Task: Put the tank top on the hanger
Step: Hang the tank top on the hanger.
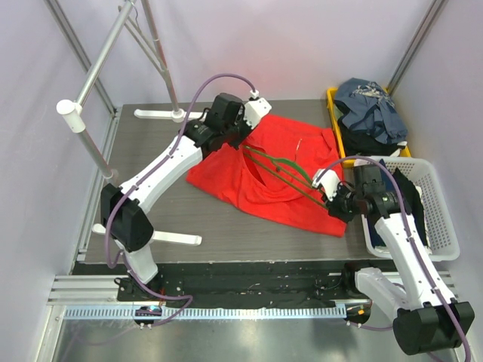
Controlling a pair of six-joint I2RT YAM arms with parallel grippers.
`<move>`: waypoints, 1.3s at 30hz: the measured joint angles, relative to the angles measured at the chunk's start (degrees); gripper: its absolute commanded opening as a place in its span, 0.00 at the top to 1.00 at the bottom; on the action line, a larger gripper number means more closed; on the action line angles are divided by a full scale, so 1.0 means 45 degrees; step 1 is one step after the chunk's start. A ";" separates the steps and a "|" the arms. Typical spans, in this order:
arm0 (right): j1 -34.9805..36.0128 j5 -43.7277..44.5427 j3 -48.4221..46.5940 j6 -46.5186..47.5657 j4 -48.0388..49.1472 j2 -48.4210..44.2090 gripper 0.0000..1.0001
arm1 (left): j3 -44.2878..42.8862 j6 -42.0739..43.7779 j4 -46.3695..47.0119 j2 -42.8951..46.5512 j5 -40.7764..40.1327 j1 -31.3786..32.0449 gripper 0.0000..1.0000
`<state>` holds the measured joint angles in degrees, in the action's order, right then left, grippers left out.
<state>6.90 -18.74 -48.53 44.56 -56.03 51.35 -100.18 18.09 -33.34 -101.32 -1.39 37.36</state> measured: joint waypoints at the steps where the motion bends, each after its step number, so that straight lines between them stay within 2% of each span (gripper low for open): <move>1: 0.0000 -0.0039 -0.0005 -0.0019 0.0107 0.0039 0.99 | 0.0000 -0.0010 -0.0024 0.0005 0.0010 0.0044 1.00; 28: 0.0291 -0.1336 -0.0204 -0.0996 0.2730 0.2317 0.99 | -0.0913 -0.0321 -0.0826 0.0029 0.0039 0.0874 1.00; 39: 0.1530 -0.1224 -0.0597 -0.1579 0.3551 0.2968 0.99 | -0.1554 -0.0384 -0.1049 0.0034 0.0053 0.1384 1.00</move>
<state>13.78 -24.25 -51.22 37.45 -40.05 64.71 -107.18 16.36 -38.06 -101.16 -1.15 43.59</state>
